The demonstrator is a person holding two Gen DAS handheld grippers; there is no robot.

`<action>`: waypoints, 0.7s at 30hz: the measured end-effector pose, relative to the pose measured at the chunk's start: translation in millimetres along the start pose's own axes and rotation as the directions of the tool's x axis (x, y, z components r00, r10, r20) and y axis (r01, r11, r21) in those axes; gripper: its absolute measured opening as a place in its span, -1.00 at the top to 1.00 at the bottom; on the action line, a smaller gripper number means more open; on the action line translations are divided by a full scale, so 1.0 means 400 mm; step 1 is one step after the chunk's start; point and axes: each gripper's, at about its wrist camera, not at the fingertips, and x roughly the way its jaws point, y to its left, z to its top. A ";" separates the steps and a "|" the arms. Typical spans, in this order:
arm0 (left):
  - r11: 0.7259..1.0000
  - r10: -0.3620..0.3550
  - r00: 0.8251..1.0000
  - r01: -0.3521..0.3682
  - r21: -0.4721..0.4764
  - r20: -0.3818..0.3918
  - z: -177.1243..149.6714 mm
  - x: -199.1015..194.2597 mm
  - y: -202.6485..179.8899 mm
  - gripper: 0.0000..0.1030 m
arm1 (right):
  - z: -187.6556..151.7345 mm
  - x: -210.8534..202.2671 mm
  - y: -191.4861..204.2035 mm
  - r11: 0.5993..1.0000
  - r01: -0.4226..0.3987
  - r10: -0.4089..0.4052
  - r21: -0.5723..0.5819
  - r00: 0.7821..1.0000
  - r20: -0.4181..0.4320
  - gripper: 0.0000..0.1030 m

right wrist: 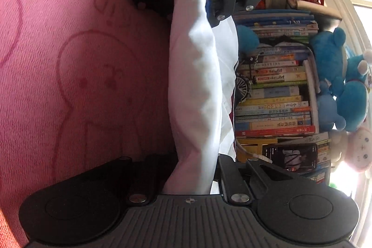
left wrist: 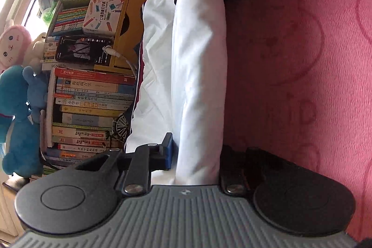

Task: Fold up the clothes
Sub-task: 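Grasp the folded jacket bundle with both grippers and lift it, then carry the lifted jacket bundle with both grippers across the bedspread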

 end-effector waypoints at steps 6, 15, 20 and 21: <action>1.000 0.005 0.992 -0.008 -0.016 -0.125 -0.111 0.026 0.015 0.65 | -0.100 -0.006 0.011 0.995 0.052 -0.056 -0.082 0.997 -0.052 0.74; 0.979 -0.013 0.978 -0.030 -0.201 -0.208 -0.201 0.035 0.014 0.95 | -0.162 -0.043 0.026 0.995 0.059 -0.063 -0.076 0.997 -0.050 0.65; 0.975 -0.012 0.980 -0.033 -0.221 -0.200 -0.203 0.032 0.016 0.95 | -0.244 -0.052 0.028 0.998 0.034 -0.042 -0.051 0.986 -0.161 0.65; 0.974 -0.011 0.980 -0.034 -0.226 -0.198 -0.205 0.032 0.016 0.95 | -0.266 -0.044 0.031 0.999 0.021 -0.030 -0.043 0.979 -0.202 0.72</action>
